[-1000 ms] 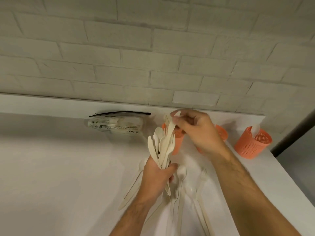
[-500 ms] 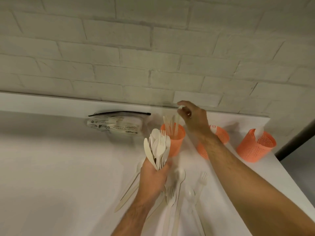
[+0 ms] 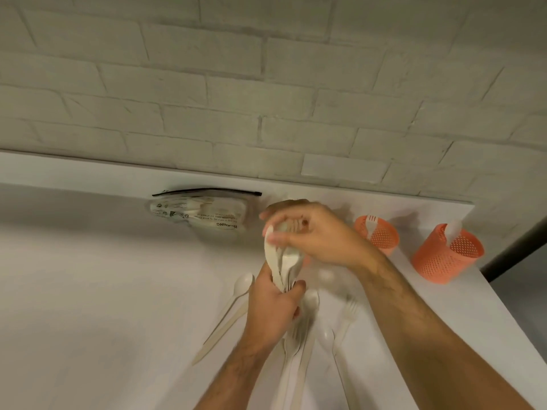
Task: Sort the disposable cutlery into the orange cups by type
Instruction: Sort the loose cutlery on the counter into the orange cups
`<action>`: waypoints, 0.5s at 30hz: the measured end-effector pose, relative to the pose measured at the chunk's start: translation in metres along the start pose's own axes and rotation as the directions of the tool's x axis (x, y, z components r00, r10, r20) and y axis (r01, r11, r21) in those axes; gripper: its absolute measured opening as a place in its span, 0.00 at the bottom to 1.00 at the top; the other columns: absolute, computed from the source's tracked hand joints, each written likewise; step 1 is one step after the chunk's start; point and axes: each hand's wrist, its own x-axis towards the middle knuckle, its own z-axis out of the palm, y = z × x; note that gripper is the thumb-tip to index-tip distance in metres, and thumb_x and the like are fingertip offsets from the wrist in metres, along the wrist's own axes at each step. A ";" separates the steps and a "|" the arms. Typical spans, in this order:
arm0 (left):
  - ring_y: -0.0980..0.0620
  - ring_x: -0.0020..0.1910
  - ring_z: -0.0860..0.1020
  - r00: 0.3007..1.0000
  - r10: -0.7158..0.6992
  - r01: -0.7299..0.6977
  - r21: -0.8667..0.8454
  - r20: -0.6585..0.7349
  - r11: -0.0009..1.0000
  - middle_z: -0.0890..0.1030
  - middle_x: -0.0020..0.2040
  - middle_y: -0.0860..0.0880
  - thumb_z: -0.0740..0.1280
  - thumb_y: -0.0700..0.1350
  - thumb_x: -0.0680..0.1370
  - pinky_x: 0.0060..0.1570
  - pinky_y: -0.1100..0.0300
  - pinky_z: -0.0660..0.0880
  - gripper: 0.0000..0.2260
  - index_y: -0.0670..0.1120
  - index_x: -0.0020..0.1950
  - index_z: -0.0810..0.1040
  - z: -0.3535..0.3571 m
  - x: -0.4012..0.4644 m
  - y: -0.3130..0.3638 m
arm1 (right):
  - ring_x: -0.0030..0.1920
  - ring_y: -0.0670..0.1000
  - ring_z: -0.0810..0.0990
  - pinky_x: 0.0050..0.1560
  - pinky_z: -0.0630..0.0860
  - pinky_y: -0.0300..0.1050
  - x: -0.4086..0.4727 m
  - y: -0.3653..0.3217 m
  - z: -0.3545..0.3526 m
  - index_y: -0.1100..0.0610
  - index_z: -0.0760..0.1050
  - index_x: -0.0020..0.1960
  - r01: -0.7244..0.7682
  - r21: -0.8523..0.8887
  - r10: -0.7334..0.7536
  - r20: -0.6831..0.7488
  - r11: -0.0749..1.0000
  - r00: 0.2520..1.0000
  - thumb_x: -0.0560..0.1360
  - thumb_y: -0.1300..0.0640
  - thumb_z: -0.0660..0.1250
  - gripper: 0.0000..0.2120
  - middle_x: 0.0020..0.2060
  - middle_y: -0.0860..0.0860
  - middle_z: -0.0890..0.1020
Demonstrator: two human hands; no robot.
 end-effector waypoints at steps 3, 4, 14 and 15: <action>0.57 0.26 0.73 1.000 -0.028 0.028 -0.034 0.001 0.999 0.77 0.31 0.55 0.68 0.35 0.75 0.27 0.61 0.70 0.11 0.49 0.53 0.76 -0.002 0.003 -0.006 | 0.41 0.51 0.82 0.43 0.78 0.45 0.006 -0.011 -0.021 0.56 0.81 0.49 0.157 0.264 -0.070 -0.313 0.952 0.947 0.76 0.66 0.69 0.07 0.41 0.51 0.84; 0.59 0.26 0.72 1.000 -0.030 0.030 -0.028 -0.001 0.999 0.77 0.31 0.58 0.68 0.36 0.75 0.29 0.62 0.69 0.12 0.50 0.54 0.76 -0.003 0.005 -0.009 | 0.39 0.49 0.81 0.42 0.77 0.41 0.009 -0.014 -0.033 0.58 0.80 0.49 0.225 0.264 -0.084 -0.456 0.938 0.886 0.77 0.68 0.68 0.07 0.38 0.50 0.84; 0.55 0.27 0.71 0.999 0.002 -0.002 -0.014 -0.035 1.000 0.75 0.37 0.44 0.69 0.38 0.76 0.31 0.58 0.71 0.14 0.50 0.60 0.75 -0.005 0.009 -0.013 | 0.49 0.51 0.84 0.49 0.79 0.34 0.044 0.063 -0.050 0.56 0.81 0.54 -0.155 -0.165 0.037 -0.559 0.974 0.829 0.78 0.61 0.70 0.06 0.45 0.50 0.84; 0.58 0.28 0.72 0.999 0.006 -0.006 -0.003 -0.037 1.000 0.75 0.33 0.50 0.68 0.38 0.76 0.31 0.62 0.70 0.14 0.50 0.60 0.75 -0.004 0.009 -0.013 | 0.52 0.51 0.83 0.49 0.76 0.32 0.042 0.066 -0.045 0.56 0.81 0.58 -0.209 -0.203 0.072 -0.530 0.956 0.845 0.78 0.58 0.70 0.08 0.50 0.50 0.83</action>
